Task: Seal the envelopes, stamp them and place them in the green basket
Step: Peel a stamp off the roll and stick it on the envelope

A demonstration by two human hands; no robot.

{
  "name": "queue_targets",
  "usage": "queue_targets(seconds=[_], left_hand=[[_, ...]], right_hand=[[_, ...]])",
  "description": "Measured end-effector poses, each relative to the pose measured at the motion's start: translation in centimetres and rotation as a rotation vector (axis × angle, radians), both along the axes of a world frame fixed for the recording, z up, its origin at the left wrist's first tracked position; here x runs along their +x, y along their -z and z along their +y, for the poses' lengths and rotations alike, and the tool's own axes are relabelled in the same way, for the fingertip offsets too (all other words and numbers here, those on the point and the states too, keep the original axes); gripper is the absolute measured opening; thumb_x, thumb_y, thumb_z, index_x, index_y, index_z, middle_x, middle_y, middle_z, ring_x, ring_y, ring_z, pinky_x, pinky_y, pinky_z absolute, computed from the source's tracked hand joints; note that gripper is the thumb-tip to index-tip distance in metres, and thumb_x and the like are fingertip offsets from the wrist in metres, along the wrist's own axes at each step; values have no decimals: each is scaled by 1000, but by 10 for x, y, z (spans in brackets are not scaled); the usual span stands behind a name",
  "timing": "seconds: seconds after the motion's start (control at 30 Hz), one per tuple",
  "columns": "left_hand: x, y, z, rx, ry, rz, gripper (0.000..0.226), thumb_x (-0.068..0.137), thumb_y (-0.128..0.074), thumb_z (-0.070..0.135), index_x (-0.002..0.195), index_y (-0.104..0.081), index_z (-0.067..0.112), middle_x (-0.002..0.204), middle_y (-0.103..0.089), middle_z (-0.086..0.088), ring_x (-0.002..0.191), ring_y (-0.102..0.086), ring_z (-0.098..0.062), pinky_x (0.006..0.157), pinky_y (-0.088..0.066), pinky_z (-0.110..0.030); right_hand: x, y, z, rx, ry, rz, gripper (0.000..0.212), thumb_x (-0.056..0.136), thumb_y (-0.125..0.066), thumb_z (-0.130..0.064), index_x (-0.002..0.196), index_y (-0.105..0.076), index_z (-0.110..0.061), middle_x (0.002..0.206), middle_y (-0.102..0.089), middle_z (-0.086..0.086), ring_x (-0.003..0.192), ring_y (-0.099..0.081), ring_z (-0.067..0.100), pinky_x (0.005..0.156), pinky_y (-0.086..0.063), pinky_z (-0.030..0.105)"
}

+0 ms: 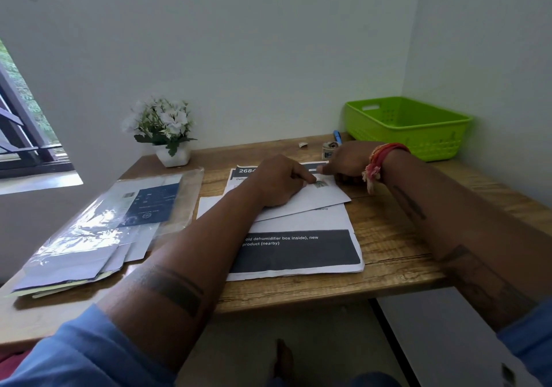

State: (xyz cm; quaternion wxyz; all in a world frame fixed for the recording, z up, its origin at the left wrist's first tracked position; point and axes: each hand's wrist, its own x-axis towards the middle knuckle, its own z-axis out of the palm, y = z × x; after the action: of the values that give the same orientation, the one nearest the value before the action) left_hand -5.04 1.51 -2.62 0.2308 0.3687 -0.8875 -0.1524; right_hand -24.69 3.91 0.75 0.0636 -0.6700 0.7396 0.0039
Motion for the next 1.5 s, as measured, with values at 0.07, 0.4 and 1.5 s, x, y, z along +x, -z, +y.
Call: queue_targets(seconds=[0.07, 0.4, 1.5], left_hand=[[0, 0, 0, -13, 5, 0, 25, 93, -65, 14, 106, -80, 30, 109, -75, 13, 93, -62, 1, 74, -32, 7], [4, 1, 0, -87, -24, 2, 19, 91, -69, 22, 107, -77, 27, 101, -73, 9, 89, -59, -4, 80, -40, -7], [2, 1, 1, -27, -35, 13, 14, 91, -68, 21, 99, -77, 29, 98, -71, 13, 88, -59, -4, 72, -34, -5]], right_hand=[[-1, -1, 3, 5, -15, -19, 59, 88, -57, -64, 90, -69, -7, 90, -68, 6, 81, -63, 19, 74, -46, 31], [-8, -10, 16, 56, -97, -241, 46, 90, -67, -47, 109, -70, -5, 94, -66, 6, 78, -55, 15, 77, -44, 31], [4, -10, 7, 127, -57, -58, 61, 76, -62, -75, 83, -64, -14, 74, -59, -1, 73, -56, 17, 69, -43, 31]])
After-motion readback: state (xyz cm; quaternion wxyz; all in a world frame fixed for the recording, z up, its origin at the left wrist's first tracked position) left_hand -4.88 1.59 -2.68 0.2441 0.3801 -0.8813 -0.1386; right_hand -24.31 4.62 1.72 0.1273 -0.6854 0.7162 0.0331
